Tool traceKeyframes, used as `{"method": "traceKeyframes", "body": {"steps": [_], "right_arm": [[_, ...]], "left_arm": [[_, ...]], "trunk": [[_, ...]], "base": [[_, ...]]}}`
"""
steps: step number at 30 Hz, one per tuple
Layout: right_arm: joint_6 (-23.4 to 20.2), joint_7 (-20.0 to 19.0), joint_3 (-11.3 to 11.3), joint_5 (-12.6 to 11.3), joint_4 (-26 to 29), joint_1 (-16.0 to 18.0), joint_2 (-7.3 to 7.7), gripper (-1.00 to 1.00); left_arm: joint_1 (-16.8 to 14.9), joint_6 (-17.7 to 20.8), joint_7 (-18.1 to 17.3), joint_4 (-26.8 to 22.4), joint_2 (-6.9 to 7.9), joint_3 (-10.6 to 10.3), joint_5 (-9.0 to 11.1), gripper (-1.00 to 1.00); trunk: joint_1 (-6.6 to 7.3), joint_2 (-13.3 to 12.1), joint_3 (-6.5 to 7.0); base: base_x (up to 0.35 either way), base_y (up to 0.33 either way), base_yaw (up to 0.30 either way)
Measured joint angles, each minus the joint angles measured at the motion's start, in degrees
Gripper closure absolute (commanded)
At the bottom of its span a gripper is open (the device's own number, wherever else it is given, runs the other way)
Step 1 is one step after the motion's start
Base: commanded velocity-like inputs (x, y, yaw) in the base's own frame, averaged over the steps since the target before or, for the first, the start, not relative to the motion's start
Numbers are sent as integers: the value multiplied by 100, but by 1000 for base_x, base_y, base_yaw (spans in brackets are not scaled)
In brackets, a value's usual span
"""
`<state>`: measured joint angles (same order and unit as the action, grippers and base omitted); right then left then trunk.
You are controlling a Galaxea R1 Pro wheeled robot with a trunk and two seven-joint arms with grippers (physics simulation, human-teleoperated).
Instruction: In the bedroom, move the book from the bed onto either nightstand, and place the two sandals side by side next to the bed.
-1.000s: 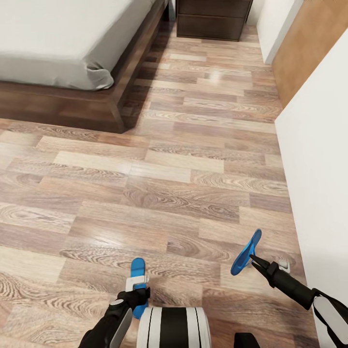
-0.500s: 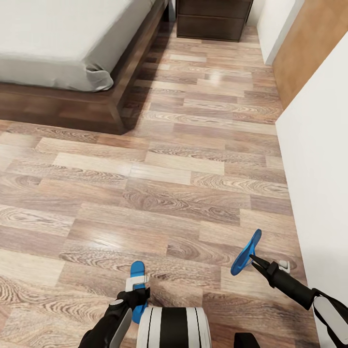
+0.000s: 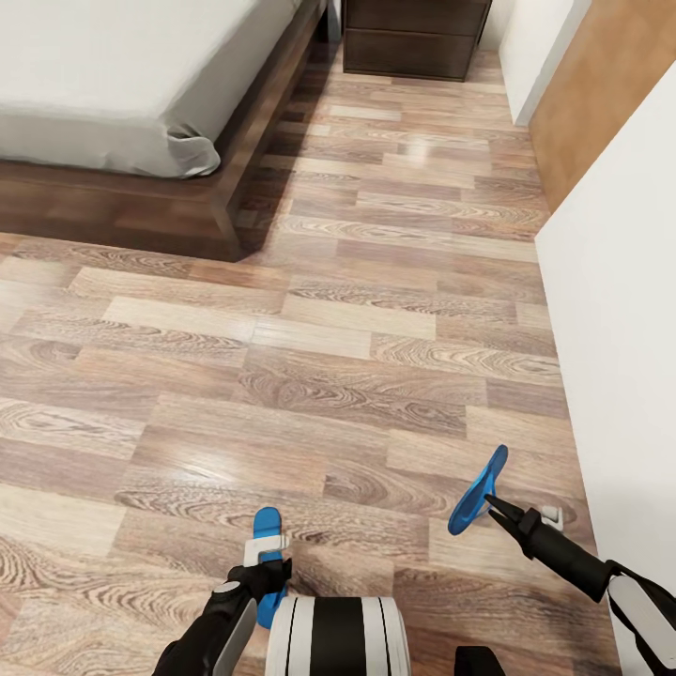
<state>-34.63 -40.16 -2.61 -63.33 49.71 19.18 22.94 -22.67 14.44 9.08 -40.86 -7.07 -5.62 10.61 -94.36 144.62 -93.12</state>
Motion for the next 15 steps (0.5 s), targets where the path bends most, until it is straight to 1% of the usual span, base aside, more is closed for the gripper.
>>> {"method": "traceKeyframes", "body": {"steps": [2,6,7,12,15], "right_arm": [[8,6,13,6,-3,0,-22,100],[12,7,14,18,-4,-3,-168,100],[12,6,13,15,-4,-3,-173,100],[16,-6,13,18,-5,-3,-193,100],[13,-8,12,8,-4,-1,-199,100]], "left_arm": [[0,0,-5,1,0,0,5,-100],[0,6,-8,1,0,0,11,-100],[0,7,-8,1,0,0,12,-100],[0,9,-9,8,0,-2,13,-100],[0,5,-9,9,0,-5,12,-100]], "trunk": [[0,0,0],[0,0,0],[0,0,0],[-13,7,-110],[-13,7,-111]], "base": [[0,0,0],[0,0,0],[0,0,0],[0,0,0],[0,0,0]]}}
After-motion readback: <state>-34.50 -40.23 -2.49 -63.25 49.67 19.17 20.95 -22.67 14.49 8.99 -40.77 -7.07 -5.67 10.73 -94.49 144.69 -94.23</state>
